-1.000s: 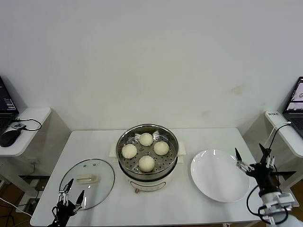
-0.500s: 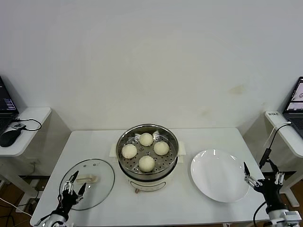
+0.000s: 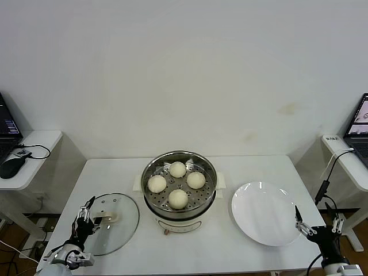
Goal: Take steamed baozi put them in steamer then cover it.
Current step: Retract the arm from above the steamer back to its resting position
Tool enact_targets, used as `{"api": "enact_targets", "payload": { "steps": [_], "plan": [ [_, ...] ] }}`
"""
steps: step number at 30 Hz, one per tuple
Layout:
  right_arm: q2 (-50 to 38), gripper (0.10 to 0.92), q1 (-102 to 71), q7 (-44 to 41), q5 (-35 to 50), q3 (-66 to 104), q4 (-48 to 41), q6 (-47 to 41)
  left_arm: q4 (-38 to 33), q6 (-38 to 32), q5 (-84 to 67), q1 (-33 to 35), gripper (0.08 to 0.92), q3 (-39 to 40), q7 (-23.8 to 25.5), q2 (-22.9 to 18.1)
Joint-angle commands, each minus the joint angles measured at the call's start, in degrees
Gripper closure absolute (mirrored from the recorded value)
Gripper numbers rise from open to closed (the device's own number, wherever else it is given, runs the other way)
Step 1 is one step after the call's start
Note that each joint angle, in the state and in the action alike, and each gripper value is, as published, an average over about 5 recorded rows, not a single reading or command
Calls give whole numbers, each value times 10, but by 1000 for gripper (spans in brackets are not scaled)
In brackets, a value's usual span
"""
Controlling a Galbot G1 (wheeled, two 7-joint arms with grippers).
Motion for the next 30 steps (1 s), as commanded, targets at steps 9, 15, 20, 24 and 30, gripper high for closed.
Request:
{"api": "enact_targets", "payload": {
  "steps": [9,15,20,24,30],
  "plan": [
    [7,202,-1,-2,-9,-7,-6,2,32,0,12,-40,198,7,2,-14],
    [7,203,-2,-2,-10,-8,-7,3,43,-2,22,-42,354,12,2,-20],
    [7,203,-2,-3,-10,-9,-8,4,46,-10,26,-39,493,10,-6,-23],
    [7,203,0,-3,-10,-10,-8,4,39,-24,28,-29,614,3,-32,-26],
    [8,203,0,-3,-12,-15,-7,3,-7,-19,44,11,785,-23,-85,-27]
  ]
}}
